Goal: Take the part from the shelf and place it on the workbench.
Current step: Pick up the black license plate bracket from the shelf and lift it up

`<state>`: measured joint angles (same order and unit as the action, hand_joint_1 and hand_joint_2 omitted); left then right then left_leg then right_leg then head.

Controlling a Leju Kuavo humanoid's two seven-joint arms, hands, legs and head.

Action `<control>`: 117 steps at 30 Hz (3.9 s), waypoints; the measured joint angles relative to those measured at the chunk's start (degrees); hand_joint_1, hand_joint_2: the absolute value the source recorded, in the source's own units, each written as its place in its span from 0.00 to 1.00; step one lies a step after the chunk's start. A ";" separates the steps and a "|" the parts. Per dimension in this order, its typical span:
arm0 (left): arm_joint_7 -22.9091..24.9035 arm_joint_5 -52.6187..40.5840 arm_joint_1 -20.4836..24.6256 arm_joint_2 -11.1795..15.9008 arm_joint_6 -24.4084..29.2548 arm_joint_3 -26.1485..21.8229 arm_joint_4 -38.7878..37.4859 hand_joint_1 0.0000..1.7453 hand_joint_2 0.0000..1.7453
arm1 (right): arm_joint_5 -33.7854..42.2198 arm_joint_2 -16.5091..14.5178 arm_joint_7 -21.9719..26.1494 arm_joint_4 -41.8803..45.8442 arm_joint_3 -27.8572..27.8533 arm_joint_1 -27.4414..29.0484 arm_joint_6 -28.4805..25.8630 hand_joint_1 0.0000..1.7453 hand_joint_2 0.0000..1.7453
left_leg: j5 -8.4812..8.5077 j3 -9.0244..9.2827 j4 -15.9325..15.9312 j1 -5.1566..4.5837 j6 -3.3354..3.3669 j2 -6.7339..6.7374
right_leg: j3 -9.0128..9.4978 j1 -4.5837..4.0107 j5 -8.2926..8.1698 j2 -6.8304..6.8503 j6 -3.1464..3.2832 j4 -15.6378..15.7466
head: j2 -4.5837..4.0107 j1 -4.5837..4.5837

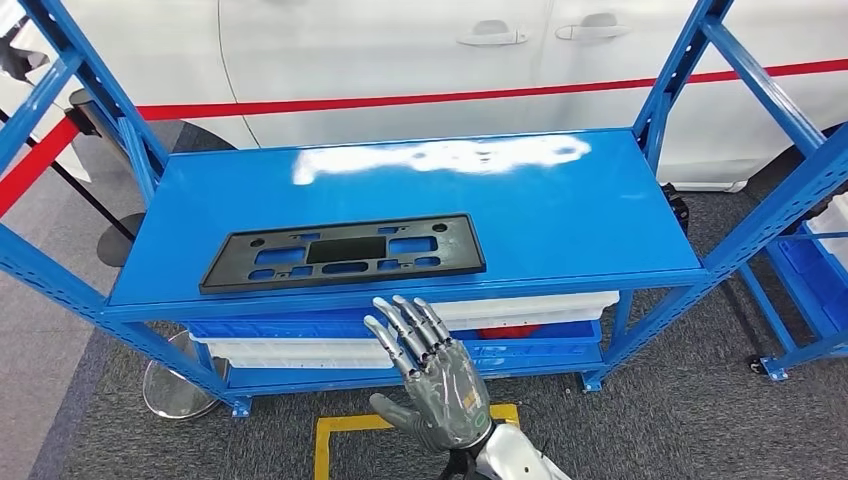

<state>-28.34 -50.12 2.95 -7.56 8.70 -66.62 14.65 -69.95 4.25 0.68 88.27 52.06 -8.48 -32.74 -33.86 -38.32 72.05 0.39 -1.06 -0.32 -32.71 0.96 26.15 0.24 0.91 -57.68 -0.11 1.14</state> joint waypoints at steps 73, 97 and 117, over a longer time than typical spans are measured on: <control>2.16 -6.83 0.07 3.07 -6.51 -2.23 -0.89 0.00 0.00 | -19.95 -9.26 -22.80 -36.12 11.26 -17.74 -6.46 0.00 1.00 | 8.90 3.73 -13.13 0.68 1.82 0.02 | 1.60 -0.59 4.50 -0.46 -2.00 -2.77 | 0.00 0.79; 1.48 -8.78 0.32 2.96 -7.19 -2.57 -0.93 0.00 0.00 | -19.85 -14.38 -8.79 -40.13 -4.51 -20.18 14.28 1.00 1.00 | 6.99 3.27 -9.29 0.72 -0.62 0.06 | -0.64 -0.76 -0.19 -0.22 0.13 -0.66 | -0.01 0.68; 1.33 -8.15 0.34 2.21 -7.18 -3.55 -0.93 0.00 0.00 | -9.46 -14.67 -0.92 -37.17 -10.46 -18.19 10.49 1.00 1.00 | 7.54 5.59 -13.63 0.66 0.64 -0.23 | -1.64 -1.09 -0.87 -0.38 -0.54 -0.66 | 0.00 0.38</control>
<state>-27.00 -58.27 3.29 -5.35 1.51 -70.17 13.73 -79.40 -10.41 -0.24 51.11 41.60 -26.67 -22.25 -26.33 -32.73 58.43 1.05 -0.42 -0.54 -34.35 -0.13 25.28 -0.14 0.37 -58.34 -0.11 1.52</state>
